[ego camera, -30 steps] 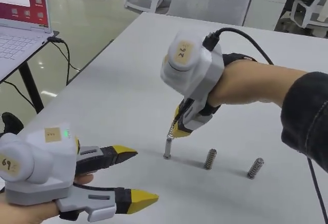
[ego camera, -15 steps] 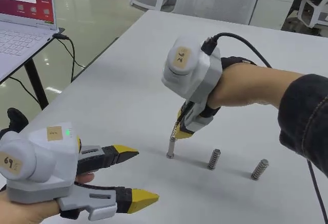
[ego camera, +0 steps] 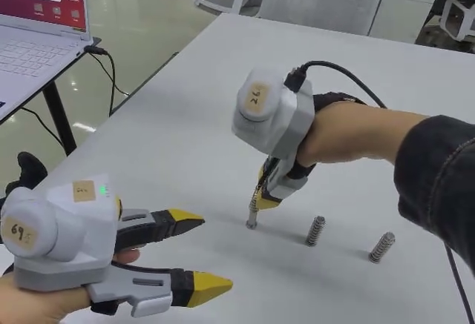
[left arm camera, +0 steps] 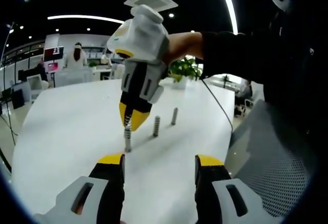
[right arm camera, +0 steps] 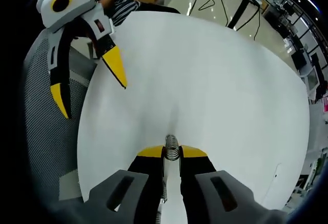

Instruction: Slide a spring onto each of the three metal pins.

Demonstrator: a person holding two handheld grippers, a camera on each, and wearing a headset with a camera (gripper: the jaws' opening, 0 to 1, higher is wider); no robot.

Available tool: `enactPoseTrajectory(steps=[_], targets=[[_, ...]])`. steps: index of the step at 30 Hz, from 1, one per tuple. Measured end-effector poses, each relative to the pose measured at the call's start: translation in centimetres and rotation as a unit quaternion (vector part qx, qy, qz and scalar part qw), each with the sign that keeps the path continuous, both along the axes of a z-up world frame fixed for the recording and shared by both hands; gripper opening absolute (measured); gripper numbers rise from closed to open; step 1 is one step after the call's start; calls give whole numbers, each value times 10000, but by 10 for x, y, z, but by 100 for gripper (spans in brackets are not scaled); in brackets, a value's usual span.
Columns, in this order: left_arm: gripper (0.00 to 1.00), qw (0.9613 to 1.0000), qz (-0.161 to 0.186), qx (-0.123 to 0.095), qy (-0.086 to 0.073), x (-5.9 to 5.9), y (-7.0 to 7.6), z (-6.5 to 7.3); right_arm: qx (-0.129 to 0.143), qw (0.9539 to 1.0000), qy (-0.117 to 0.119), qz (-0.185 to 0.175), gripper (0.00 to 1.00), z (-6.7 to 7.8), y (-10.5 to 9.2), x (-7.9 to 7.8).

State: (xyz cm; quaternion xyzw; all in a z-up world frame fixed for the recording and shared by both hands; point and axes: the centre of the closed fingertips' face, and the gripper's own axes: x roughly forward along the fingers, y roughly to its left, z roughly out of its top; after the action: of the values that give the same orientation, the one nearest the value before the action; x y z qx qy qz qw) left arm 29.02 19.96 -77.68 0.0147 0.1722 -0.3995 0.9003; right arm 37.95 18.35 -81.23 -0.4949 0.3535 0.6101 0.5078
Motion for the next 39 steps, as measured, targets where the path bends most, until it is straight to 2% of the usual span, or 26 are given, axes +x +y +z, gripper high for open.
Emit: enactPoseTrajectory(steps=[11, 19, 29, 39], targets=[[49, 10000, 27, -1, 8, 0, 2, -1, -231, 9996, 148, 82, 8, -23, -2, -11], [49, 10000, 19, 13, 20, 0, 1, -2, -301, 9994, 150, 69, 8, -35, -2, -10], [49, 10000, 5, 30, 17, 1, 0, -1, -255, 9996, 138, 69, 9, -34, 0, -8], [49, 10000, -23, 48, 19, 1, -1, 0, -156, 9998, 89, 2, 18, -30, -6, -5]])
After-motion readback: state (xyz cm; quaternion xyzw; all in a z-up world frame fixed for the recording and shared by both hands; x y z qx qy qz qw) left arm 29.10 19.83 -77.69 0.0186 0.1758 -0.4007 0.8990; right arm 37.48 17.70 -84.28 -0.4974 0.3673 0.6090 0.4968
